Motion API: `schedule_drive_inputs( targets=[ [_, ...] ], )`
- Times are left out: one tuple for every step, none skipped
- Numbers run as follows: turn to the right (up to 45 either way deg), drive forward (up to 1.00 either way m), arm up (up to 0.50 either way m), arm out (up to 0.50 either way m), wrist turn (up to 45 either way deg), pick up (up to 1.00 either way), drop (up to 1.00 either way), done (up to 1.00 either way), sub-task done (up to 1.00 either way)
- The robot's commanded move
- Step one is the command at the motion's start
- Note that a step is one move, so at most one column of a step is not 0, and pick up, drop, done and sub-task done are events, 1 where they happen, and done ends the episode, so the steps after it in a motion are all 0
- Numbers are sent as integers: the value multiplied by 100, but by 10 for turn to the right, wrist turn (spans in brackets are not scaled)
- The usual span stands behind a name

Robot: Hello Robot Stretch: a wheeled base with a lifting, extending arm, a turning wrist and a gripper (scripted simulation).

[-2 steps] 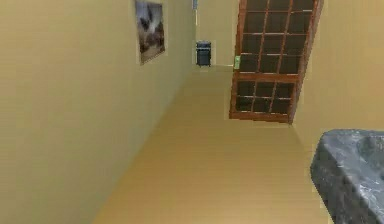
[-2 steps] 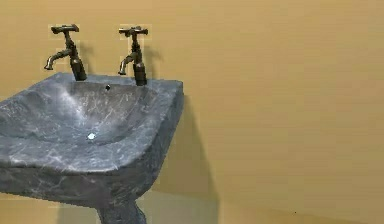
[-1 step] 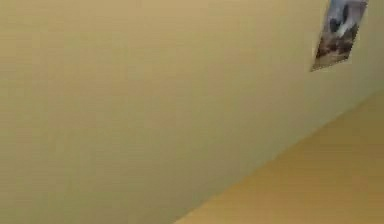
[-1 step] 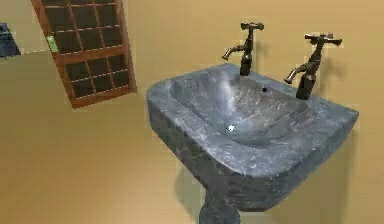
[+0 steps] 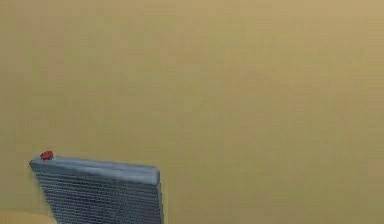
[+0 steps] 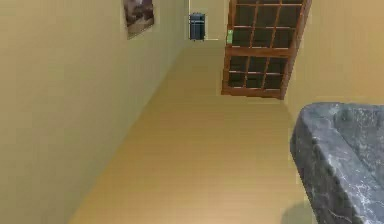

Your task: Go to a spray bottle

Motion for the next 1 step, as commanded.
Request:
schedule_drive_inputs(
  targets=[
    [-450,0,0,0,0,0,0,0,0]
  ],
)
